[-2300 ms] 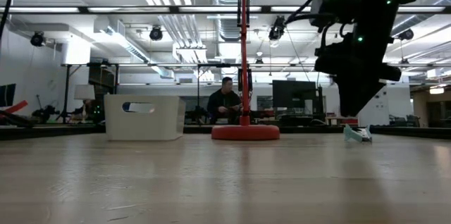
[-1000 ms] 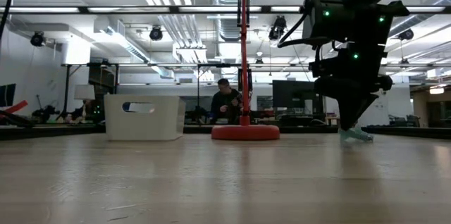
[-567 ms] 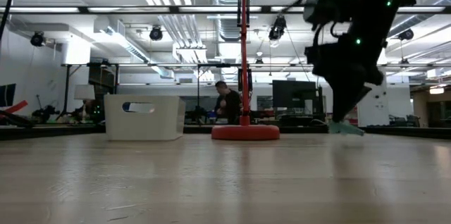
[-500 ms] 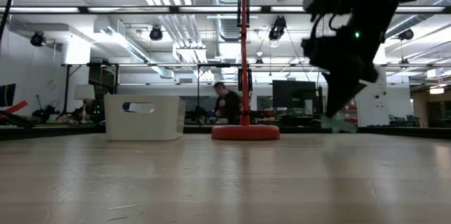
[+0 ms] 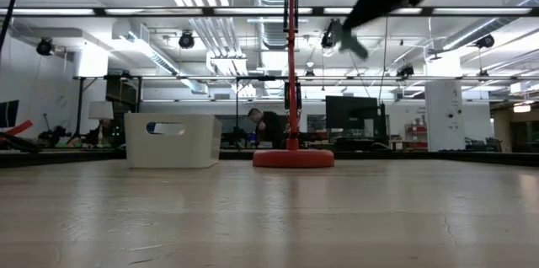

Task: Pick and place Stapler, Stapler remover, tape
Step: Put the right blue staple remover into the black bin

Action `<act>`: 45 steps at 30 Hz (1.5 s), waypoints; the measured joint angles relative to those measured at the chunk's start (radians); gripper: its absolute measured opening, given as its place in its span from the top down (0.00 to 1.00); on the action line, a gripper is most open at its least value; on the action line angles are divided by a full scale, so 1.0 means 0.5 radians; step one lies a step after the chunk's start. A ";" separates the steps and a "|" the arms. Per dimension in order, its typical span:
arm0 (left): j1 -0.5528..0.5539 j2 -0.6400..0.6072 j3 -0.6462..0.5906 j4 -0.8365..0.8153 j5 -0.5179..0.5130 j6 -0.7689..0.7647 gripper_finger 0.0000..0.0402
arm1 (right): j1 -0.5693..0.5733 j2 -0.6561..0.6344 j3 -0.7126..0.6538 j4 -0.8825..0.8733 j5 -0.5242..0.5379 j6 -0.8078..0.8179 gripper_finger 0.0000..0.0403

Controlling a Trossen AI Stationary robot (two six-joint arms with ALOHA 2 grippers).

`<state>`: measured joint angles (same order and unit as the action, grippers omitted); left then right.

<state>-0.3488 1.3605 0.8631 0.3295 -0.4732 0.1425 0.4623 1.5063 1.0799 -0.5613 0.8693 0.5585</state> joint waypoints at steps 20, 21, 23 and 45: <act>0.019 0.149 0.091 0.000 0.011 -0.032 0.76 | 0.258 0.002 -0.032 0.889 0.308 -0.928 0.98; 0.020 0.157 0.100 0.001 0.011 -0.035 0.76 | 0.258 0.002 -0.032 0.890 0.308 -0.930 0.98; 0.024 0.174 0.117 0.001 0.011 -0.038 0.76 | 0.258 0.002 -0.033 0.889 0.306 -0.932 0.98; 0.041 0.423 0.345 0.043 0.024 -0.097 0.76 | 0.258 0.002 -0.041 0.896 0.285 -0.918 0.98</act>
<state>-0.3283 1.5719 1.0355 0.3511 -0.4610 0.0942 0.5915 1.5074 1.0595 -0.1135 1.0119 0.0998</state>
